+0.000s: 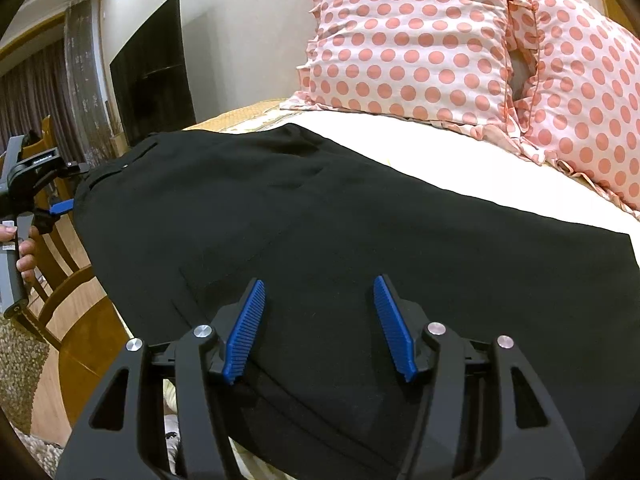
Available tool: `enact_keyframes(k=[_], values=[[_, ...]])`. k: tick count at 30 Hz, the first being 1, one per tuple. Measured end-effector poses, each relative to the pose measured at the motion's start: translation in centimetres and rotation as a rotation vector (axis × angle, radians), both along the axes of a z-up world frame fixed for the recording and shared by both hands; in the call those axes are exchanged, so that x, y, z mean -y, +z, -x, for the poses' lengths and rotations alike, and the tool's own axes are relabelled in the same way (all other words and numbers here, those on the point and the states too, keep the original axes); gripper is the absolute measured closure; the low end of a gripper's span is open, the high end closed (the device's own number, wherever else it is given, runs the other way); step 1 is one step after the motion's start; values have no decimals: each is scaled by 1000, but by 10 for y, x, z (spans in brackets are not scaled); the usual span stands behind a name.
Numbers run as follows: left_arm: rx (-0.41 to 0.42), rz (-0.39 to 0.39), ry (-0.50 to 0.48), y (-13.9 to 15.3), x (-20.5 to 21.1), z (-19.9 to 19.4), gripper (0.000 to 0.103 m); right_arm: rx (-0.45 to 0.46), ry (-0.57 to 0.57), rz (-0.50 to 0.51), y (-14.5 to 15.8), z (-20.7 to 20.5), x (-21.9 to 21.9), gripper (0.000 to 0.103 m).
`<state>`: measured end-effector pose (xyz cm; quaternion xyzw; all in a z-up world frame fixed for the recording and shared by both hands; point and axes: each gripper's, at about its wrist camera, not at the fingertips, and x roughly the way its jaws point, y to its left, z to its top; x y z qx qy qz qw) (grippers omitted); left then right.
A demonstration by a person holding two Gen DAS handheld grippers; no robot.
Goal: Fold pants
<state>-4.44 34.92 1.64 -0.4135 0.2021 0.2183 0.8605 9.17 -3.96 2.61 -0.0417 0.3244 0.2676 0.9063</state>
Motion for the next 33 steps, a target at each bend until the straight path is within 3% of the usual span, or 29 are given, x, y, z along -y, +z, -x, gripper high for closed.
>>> enact_keyframes(k=[3,6,11,14,15,18,23,26,28,30,33], values=[[16,-49,-6,9,6,2,37,1,-1,0,0,-1,-1,43],[-4,-28,-62,6,7,-10,38,1,1,1,0,-1,-1,43],[-12,-9,-52,1,7,-14,40,2,1,1,0,-1,-1,43],[-22,-6,-45,-1,4,-11,73,3,4,0,-1,-1,-2,43],[-20,2,-38,-3,2,-8,97,3,4,0,-1,-1,-1,43],[2,61,-45,-11,-6,2,98,6,5,2,-1,-1,-2,43],[-19,40,-51,-16,-1,13,97,7,5,2,-1,-2,-3,42],[-6,57,-38,-16,-5,15,85,6,6,4,-1,-2,-3,42],[-13,38,-5,-11,-4,18,54,7,5,1,-1,-2,-3,42],[-15,30,22,-10,-5,21,52,7,5,2,-1,-2,-3,42],[-12,81,11,-17,-9,21,52,8,6,2,-1,-2,-3,42]])
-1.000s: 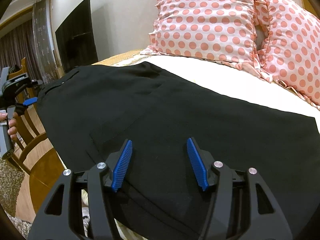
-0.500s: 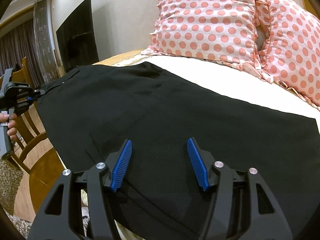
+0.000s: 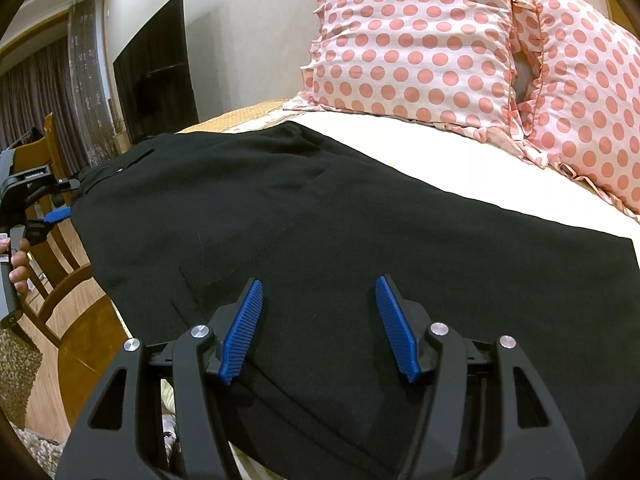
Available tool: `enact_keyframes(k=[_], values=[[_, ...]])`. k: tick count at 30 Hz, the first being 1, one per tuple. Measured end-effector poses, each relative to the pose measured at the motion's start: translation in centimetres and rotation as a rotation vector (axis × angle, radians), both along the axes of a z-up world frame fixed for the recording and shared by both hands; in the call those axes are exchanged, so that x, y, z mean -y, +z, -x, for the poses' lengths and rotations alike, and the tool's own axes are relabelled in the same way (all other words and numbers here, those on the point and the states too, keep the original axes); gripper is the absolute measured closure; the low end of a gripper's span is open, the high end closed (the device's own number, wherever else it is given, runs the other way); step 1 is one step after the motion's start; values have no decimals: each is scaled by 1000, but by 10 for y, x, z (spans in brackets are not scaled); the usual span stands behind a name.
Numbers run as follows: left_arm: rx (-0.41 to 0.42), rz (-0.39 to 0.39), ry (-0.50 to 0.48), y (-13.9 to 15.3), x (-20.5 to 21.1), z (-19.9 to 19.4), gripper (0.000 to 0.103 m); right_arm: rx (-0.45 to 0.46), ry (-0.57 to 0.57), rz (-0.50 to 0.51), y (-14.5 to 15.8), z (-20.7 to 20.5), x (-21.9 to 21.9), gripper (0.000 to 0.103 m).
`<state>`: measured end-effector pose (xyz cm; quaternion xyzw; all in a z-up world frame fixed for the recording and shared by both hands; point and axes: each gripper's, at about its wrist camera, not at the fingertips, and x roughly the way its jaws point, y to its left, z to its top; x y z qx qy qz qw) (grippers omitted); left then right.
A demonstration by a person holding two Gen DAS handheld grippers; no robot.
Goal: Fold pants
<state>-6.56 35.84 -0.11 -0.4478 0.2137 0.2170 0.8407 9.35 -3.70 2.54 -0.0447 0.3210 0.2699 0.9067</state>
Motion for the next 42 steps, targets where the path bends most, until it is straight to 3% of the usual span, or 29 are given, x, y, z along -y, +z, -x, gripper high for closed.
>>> enact_keyframes(k=[6,12,19,23,24,26,27,28,30,35,39,42], values=[[33,67,-79,-8,1,-13,61,-1,-1,-1,0,-1,-1,42],[87,1,-115,20,13,-16,58,-1,0,-4,0,-1,0,42],[32,49,-71,7,-3,-32,52,-1,-2,-8,0,0,-1,42],[58,84,-42,3,-13,-34,53,-10,-5,-63,3,1,7,42],[60,89,-34,3,-15,-36,54,-11,-7,-77,4,2,10,42],[35,86,-28,3,-15,-42,77,-5,-15,-99,6,6,19,42],[21,70,-24,5,-15,-43,86,1,-22,-106,7,8,23,41],[17,51,-25,9,-14,-44,89,8,-32,-117,9,11,30,40],[14,8,-34,19,-9,-46,91,22,-57,-134,11,15,42,31],[-3,-212,-97,71,31,-59,92,56,-141,-195,22,24,81,30],[36,-386,-226,120,91,-81,92,73,-242,-234,28,28,114,24],[67,-470,-355,146,145,-104,92,69,-347,-275,27,33,146,23]])
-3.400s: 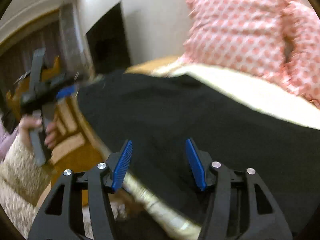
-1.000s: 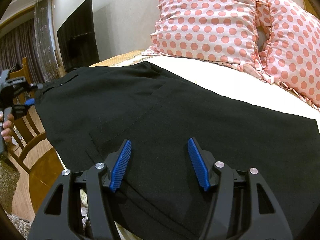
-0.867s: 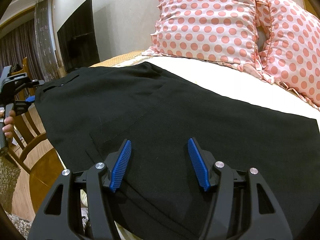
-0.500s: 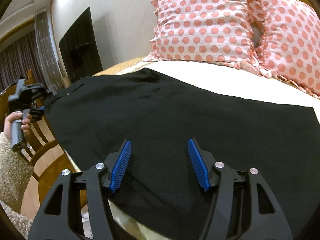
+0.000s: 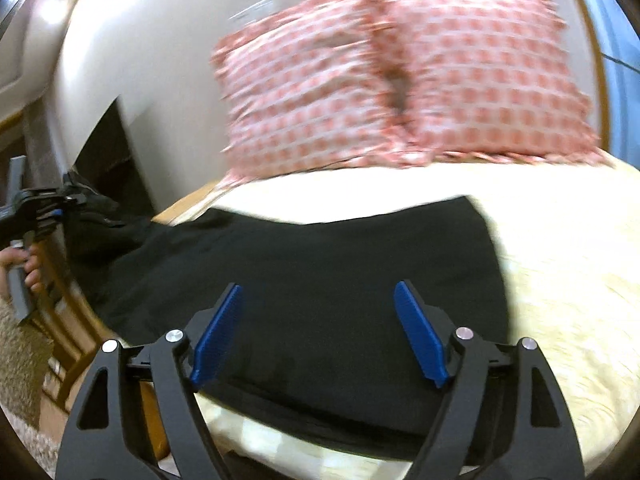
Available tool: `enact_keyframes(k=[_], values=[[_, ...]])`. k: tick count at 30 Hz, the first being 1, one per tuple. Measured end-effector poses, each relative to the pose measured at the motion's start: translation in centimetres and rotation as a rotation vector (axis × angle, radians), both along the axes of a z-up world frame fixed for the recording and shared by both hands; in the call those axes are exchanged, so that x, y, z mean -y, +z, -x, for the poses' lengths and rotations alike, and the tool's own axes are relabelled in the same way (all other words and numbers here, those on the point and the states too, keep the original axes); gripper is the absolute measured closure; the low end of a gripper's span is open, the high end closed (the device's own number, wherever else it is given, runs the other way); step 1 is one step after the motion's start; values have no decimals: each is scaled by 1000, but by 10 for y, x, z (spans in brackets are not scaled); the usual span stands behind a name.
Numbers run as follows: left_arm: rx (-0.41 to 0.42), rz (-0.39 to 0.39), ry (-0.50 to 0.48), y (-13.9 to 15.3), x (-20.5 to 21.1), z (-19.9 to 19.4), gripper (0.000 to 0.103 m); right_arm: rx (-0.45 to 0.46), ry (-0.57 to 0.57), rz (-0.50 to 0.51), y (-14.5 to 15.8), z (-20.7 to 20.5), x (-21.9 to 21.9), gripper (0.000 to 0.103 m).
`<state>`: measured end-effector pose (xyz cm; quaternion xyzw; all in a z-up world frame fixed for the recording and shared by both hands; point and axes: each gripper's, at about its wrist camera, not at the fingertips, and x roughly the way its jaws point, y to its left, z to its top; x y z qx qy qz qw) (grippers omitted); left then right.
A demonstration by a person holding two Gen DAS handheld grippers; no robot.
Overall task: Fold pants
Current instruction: 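Fold the held waistband over toward the trouser legs with the left gripper, then release the trousers from the left gripper and pull both grippers back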
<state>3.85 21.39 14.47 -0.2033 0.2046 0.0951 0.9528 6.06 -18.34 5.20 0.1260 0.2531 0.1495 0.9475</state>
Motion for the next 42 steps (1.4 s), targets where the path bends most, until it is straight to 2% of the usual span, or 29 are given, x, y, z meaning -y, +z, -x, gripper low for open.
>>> enact_keyframes(k=[3,7,9,12,13,16,18,20,23,25,27,28,30,32,33,34,36,39,41,42], values=[[14,-89,-180,20,74,-29,92,-13,-77,-30,-2,8,27,23],[50,-125,-424,31,162,-49,92,-17,-163,-55,-3,23,57,23],[57,-141,-556,26,212,-54,92,-17,-201,-61,-4,29,70,23],[-2,-175,-715,-4,268,-53,92,-30,-254,-68,-9,38,86,23],[-68,-193,-787,-24,292,-53,92,-42,-272,-72,-12,40,91,23],[-222,-231,-895,-78,327,-52,93,-75,-298,-87,-21,40,102,23],[-231,-256,-911,-90,332,-45,93,-82,-306,-89,-24,41,105,23],[-208,-251,-895,-83,328,-44,93,-88,-308,-89,-26,39,107,23],[-175,-129,-855,-59,310,-61,93,-85,-299,-88,-26,37,105,23],[-100,-79,-825,-37,301,-61,93,-81,-297,-77,-26,39,103,23],[-33,-120,-837,-25,312,-48,93,-80,-305,-64,-26,39,103,23],[-12,-180,-873,-27,324,-36,93,-82,-313,-59,-26,40,104,23],[-52,-280,-953,-51,348,-24,93,-89,-335,-58,-27,41,108,23],[-147,-296,-987,-79,357,-24,93,-92,-363,-59,-26,43,114,23],[-191,-272,-999,-92,357,-27,92,-92,-372,-55,-25,44,116,23],[-220,-241,-1005,-102,354,-28,88,-88,-384,-46,-23,45,118,23],[-197,-243,-1000,-103,350,-24,86,-75,-400,-25,-18,47,120,23],[-178,-241,-1011,-98,342,-19,68,-42,-410,-14,-5,46,123,23],[-183,-186,-1049,-95,327,-19,63,-9,-405,-8,7,44,122,23],[-173,-143,-1066,-89,313,-14,50,12,-401,-4,13,44,120,23]])
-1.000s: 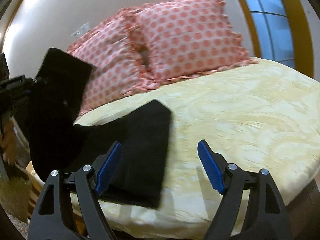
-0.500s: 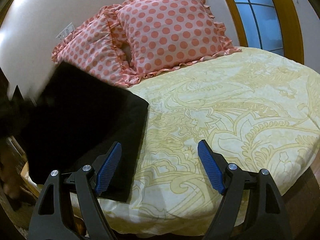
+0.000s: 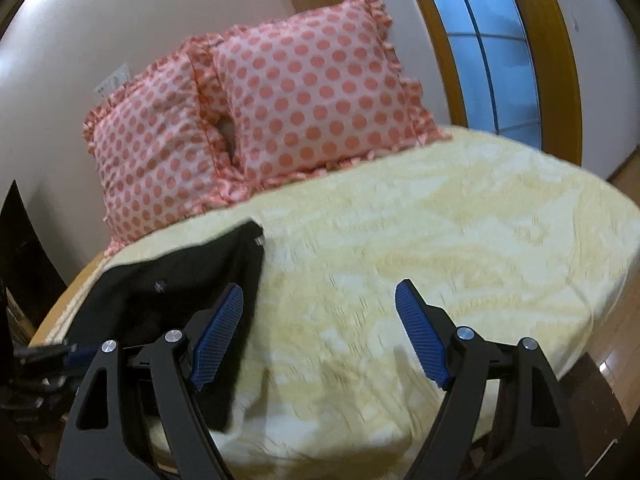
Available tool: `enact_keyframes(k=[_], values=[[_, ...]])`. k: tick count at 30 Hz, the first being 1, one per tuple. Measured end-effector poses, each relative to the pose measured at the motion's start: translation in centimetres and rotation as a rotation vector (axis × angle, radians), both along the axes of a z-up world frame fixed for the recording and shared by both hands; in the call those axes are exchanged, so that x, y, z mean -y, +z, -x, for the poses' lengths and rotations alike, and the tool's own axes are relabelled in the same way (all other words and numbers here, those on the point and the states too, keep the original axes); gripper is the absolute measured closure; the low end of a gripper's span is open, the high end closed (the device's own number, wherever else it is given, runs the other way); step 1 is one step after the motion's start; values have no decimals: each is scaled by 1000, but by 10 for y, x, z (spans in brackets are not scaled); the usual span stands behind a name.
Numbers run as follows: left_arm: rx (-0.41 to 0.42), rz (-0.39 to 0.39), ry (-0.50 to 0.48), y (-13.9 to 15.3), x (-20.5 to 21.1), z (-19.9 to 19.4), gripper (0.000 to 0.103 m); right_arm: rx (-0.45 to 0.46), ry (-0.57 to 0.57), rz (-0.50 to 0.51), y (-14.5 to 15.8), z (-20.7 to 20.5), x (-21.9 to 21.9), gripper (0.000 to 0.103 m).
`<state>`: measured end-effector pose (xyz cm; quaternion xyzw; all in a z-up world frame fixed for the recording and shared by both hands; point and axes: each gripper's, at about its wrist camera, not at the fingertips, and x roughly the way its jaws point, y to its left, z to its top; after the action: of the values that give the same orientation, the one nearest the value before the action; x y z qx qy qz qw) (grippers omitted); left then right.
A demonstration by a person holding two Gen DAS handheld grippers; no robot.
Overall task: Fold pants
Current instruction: 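Release the trousers from the left gripper and pull both grippers back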
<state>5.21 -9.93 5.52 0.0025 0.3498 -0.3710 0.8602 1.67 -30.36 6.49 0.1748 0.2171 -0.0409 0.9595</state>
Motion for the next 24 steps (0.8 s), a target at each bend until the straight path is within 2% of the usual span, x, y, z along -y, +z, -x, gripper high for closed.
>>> enact_keyframes(k=[1,2,3,5,6,7,10,12,16,17,18,20,22,24], values=[[6,31,20,4,-12,3,27,31,10,8,8,0,-3,23],[28,62,67,8,-28,5,16,60,28,9,15,0,-7,23],[82,92,170,16,-52,5,5,81,50,5,19,0,-11,23],[154,85,328,23,-80,1,4,113,153,2,27,-6,-30,23],[169,45,420,23,-93,-4,4,108,230,20,27,-13,-47,23],[169,26,450,22,-98,-7,4,102,277,39,26,-17,-60,23],[153,-38,477,11,-101,-13,3,64,405,87,17,-30,-96,23],[138,-116,473,-2,-94,-16,2,25,436,89,8,-37,-107,23],[68,-196,466,-32,-95,-20,2,-197,441,103,-24,-57,-105,22],[47,-183,457,-41,-98,-22,2,-199,457,119,-24,-56,-104,22],[77,-166,454,-44,-102,-18,2,-209,472,107,-22,-55,-102,22],[99,-158,442,-49,-106,-14,2,-201,495,-38,-12,-61,-81,22],[100,-125,433,-50,-111,-11,2,-178,440,-172,-6,-75,-55,22],[95,-83,424,-51,-118,-11,2,-197,393,-235,-7,-96,-34,22]])
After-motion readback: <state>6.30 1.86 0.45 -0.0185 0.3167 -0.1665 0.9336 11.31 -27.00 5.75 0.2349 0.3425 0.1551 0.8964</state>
